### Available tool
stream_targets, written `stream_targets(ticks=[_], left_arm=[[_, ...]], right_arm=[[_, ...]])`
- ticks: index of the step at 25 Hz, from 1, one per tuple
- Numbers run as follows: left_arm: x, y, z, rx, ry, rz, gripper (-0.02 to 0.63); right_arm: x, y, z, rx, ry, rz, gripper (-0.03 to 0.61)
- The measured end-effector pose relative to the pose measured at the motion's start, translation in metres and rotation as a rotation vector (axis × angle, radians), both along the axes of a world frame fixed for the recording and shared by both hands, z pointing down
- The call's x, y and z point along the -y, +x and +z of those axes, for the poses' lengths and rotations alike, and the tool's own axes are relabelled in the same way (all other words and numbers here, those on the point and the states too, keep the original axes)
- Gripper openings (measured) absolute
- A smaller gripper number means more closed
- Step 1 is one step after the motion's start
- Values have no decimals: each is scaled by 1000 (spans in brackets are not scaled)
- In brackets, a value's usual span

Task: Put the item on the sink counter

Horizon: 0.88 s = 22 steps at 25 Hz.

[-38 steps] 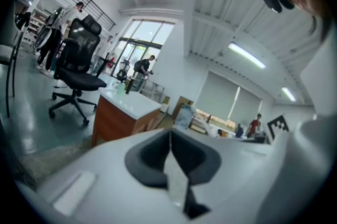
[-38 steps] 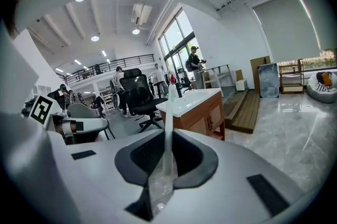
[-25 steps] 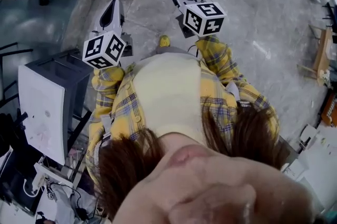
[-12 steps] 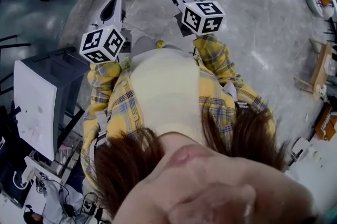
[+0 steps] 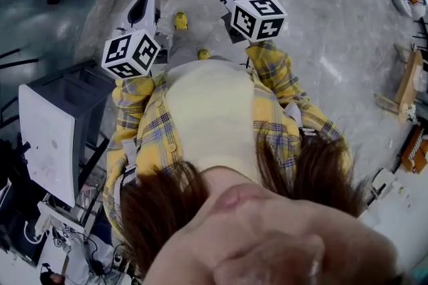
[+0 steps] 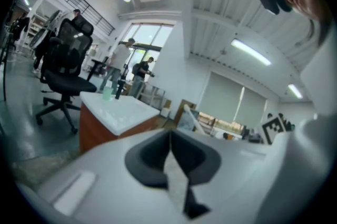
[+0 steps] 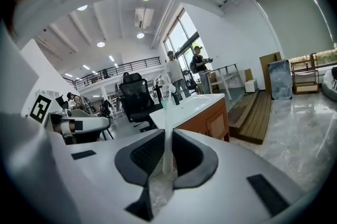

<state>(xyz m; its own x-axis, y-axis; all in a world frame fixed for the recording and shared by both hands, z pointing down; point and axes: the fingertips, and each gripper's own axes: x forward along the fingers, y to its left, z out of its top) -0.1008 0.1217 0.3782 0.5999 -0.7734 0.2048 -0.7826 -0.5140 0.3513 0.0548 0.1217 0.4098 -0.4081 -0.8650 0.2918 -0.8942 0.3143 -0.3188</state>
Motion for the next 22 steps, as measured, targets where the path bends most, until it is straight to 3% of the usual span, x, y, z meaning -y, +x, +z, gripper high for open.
stream_targets(ticks=[22], left_arm=[[183, 0, 12, 4, -30, 29, 9]], right_arm=[[176, -5, 4, -29, -45, 15, 49]])
